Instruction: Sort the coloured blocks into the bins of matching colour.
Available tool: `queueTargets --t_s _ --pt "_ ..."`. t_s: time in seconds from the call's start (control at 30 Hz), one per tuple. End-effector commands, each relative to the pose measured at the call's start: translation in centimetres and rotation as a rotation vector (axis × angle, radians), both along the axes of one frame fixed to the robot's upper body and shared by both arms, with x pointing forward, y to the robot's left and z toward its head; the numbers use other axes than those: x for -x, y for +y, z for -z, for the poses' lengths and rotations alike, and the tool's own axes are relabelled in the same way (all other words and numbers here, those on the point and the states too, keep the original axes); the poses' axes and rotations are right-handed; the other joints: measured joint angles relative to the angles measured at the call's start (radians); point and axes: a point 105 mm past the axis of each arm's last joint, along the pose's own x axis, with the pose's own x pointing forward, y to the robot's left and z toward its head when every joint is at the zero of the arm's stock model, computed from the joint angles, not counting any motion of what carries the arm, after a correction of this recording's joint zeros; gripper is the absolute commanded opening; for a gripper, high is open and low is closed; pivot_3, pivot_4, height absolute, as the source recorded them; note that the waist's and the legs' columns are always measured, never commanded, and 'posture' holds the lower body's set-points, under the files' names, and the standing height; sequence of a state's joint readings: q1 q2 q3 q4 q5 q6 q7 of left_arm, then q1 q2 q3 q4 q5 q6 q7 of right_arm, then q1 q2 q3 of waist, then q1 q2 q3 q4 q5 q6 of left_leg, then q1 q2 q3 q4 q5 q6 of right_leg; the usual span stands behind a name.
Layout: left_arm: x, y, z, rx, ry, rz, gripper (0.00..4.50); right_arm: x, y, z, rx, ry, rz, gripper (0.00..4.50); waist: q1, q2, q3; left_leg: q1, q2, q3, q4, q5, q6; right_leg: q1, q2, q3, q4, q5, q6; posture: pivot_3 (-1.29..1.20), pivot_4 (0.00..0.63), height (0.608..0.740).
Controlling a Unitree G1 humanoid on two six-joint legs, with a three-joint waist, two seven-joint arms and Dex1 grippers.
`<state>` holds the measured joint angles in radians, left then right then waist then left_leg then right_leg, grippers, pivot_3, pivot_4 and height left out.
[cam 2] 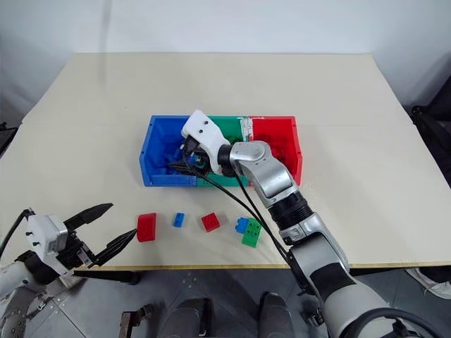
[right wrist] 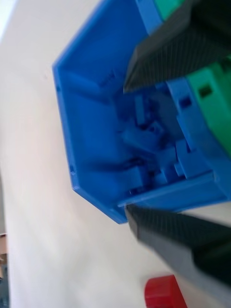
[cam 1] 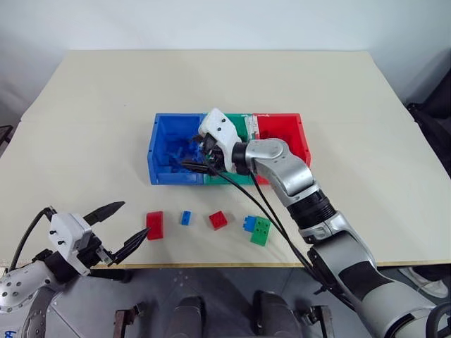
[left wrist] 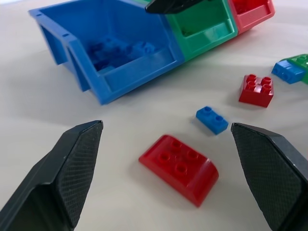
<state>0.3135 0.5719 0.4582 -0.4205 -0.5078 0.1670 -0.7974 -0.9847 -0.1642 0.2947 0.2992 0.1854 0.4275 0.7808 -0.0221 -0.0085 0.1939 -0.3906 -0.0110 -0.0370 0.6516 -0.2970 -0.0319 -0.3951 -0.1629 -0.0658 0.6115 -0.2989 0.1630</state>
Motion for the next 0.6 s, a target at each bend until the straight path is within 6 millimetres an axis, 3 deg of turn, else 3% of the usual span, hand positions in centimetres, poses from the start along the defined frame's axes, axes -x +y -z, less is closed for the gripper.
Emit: queueTargets --t_s 0.03,0.27,0.43,0.6 --pt "-0.5 -1.5 -1.2 -0.012 -0.036 0.077 4.50 1.9 -2.8 -2.2 -0.069 -0.111 -0.099 4.48 0.004 0.000 0.000 0.000 0.000 0.000 0.000 0.000 0.000 0.000 0.000 0.000 0.000 0.000 0.000 0.00 0.150 0.740" --pt "-2.1 -4.8 -1.4 -0.040 -0.025 0.264 4.50 5.5 -11.9 1.3 0.029 -0.090 -0.153 4.48 0.022 0.000 0.000 0.000 0.000 0.002 0.000 -0.001 0.001 0.001 0.000 0.000 -0.002 0.000 0.000 0.00 0.150 0.740" --pt "-3.3 -7.7 -1.2 -0.084 -0.015 0.436 4.50 7.6 -18.8 4.6 0.155 -0.072 -0.064 4.48 0.023 0.000 0.000 0.003 0.001 0.006 0.000 -0.001 0.001 0.002 0.000 0.002 -0.001 0.000 0.000 0.00 0.150 0.740" --pt "-3.8 -9.1 -1.4 -0.111 -0.038 0.552 4.50 9.0 -23.6 7.0 0.222 0.001 0.057 4.48 0.022 0.000 0.000 0.004 0.001 0.008 0.001 -0.001 0.001 0.002 0.000 0.003 -0.002 0.000 0.001 0.00 0.150 0.740"
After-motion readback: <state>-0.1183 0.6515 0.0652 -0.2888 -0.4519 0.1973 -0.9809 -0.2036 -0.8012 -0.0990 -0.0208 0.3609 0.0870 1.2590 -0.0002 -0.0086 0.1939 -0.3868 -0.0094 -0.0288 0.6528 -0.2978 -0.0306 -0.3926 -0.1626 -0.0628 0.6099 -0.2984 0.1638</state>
